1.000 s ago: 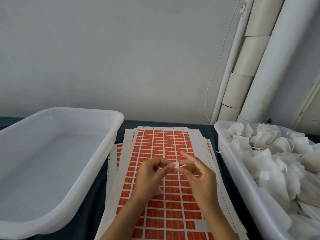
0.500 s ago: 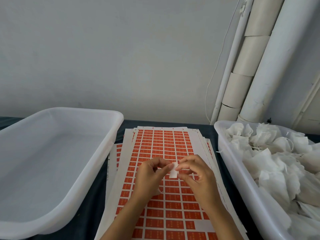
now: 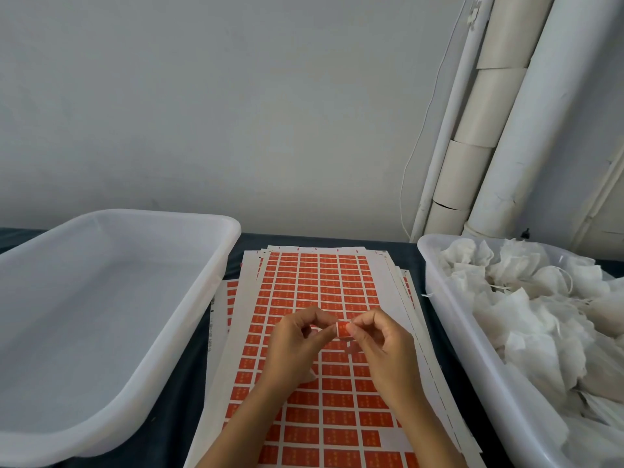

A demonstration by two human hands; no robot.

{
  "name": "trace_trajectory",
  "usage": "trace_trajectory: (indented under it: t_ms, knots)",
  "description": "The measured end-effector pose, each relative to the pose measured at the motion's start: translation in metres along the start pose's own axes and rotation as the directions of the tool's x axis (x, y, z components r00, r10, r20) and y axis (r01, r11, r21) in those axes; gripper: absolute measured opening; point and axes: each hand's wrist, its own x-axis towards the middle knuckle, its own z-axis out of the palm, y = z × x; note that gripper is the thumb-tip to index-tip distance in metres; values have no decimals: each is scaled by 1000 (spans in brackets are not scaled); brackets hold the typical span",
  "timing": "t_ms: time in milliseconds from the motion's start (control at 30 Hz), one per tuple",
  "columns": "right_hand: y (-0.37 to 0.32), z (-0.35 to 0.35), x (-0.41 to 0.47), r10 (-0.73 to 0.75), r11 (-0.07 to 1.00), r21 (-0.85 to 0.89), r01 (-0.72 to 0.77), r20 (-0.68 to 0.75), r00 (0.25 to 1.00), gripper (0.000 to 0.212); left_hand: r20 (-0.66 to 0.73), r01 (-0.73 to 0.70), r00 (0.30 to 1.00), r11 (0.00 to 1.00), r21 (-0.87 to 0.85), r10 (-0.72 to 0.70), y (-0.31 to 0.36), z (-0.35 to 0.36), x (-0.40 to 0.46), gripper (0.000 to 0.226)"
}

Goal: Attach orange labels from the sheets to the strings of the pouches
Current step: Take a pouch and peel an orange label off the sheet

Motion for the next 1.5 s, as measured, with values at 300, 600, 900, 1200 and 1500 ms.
trace_trajectory:
  t_ms: [300,600,900,1200,1500]
  knots:
    - [-3,-3,0,-19,999,-43,19,-4,1000,10,45,-6,999,999,-48,8,-1,0,0,14]
    - [-3,-2,1,-47,998,-51,46,-18,999,13,36,31,999,998,-55,-29,2,0,0,2]
    - [1,5,1,54,993,109,-49,-37,998,6,-2,32,999,996,-84,-32,2,-1,1,3]
    - [2,11,3,105,982,144,-121,113,988,25,34,28,999,986,-166,-23,3,-5,3,2]
    - [7,15,5,-4,996,93,-8,124,992,18,90,47,995,983,-178,-31,0,-2,3,4]
